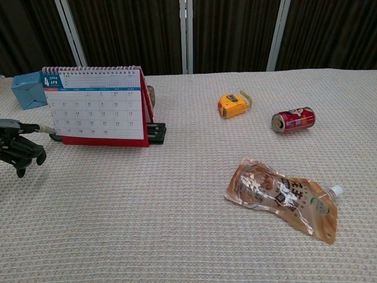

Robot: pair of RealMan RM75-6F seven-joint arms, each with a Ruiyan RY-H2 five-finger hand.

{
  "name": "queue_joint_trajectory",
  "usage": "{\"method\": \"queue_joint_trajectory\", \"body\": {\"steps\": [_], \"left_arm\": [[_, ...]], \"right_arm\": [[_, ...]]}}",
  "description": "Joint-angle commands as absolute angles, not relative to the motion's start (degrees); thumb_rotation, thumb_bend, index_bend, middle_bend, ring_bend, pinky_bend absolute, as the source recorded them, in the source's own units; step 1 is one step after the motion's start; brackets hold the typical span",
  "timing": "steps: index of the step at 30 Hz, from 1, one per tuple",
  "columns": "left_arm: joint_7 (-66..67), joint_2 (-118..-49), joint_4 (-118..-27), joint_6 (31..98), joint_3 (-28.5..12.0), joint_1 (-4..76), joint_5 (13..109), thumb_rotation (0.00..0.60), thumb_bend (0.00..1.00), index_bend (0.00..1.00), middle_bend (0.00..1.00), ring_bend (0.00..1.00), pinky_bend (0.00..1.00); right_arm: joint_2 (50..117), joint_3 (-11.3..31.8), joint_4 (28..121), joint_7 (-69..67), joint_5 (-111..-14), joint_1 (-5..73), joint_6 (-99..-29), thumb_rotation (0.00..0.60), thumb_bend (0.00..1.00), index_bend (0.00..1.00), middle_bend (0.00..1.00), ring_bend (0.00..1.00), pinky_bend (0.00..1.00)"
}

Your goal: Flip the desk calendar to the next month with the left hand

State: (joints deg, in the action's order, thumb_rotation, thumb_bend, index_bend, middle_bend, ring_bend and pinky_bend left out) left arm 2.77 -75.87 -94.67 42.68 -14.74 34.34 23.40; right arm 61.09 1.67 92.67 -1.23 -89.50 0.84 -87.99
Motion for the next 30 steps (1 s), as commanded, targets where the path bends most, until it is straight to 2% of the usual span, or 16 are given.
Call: {"method": "queue_joint_trajectory", "body": {"steps": [1, 10, 20, 22, 25, 26, 28, 30], "left_arm": [[2.70, -76.28, -94.32, 42.59, -14.52, 35.00, 22.85, 0.600, 0.72, 0.00, 0.63, 0.70, 0.58], [2.14, -76.91, -94.59, 42.36, -14.51, 36.86, 22.70, 0.600, 0.72, 0.00, 0.63, 0.70, 0.58], [1.11, -75.94, -100.74, 46.65, -14.68, 36.45, 29.71, 0.600, 0.72, 0.00, 0.63, 0.70, 0.58], [0.94, -75.51, -102.62, 48.70, -14.76, 35.75, 32.66, 0.600, 0.72, 0.00, 0.63, 0.70, 0.58], [1.08, -75.19, -106.26, 55.60, -14.75, 33.52, 41.37, 0.600, 0.72, 0.02, 0.62, 0.70, 0.57], [1.21, -75.38, -106.83, 57.77, -14.57, 32.83, 43.96, 0.600, 0.72, 0.04, 0.61, 0.70, 0.56], [2.46, -76.04, -107.30, 62.97, -13.88, 31.53, 50.06, 0.600, 0.72, 0.15, 0.57, 0.66, 0.52], [4.94, -76.92, -106.62, 68.18, -13.06, 30.63, 55.97, 0.600, 0.72, 0.21, 0.52, 0.61, 0.48]], "right_arm": [[61.12, 1.65, 92.62, -1.23, -89.51, 0.86, -87.93, 0.600, 0.02, 0.00, 0.00, 0.00, 0.00], [61.21, 1.72, 92.41, -1.34, -89.33, 0.94, -87.76, 0.600, 0.03, 0.00, 0.00, 0.00, 0.00], [61.12, 1.71, 92.45, -1.49, -89.23, 0.94, -87.69, 0.600, 0.02, 0.00, 0.00, 0.00, 0.00], [61.10, 1.73, 92.43, -1.61, -89.11, 0.95, -87.62, 0.600, 0.02, 0.00, 0.00, 0.00, 0.00], [61.07, 1.75, 92.49, -1.70, -89.11, 0.92, -87.68, 0.600, 0.02, 0.00, 0.00, 0.00, 0.00], [61.05, 1.73, 92.52, -1.68, -89.16, 0.91, -87.72, 0.600, 0.02, 0.00, 0.00, 0.00, 0.00], [61.03, 1.69, 92.61, -1.68, -89.26, 0.86, -87.82, 0.600, 0.02, 0.00, 0.00, 0.00, 0.00], [60.97, 1.67, 92.71, -1.67, -89.33, 0.81, -87.93, 0.600, 0.02, 0.00, 0.00, 0.00, 0.00]]}}
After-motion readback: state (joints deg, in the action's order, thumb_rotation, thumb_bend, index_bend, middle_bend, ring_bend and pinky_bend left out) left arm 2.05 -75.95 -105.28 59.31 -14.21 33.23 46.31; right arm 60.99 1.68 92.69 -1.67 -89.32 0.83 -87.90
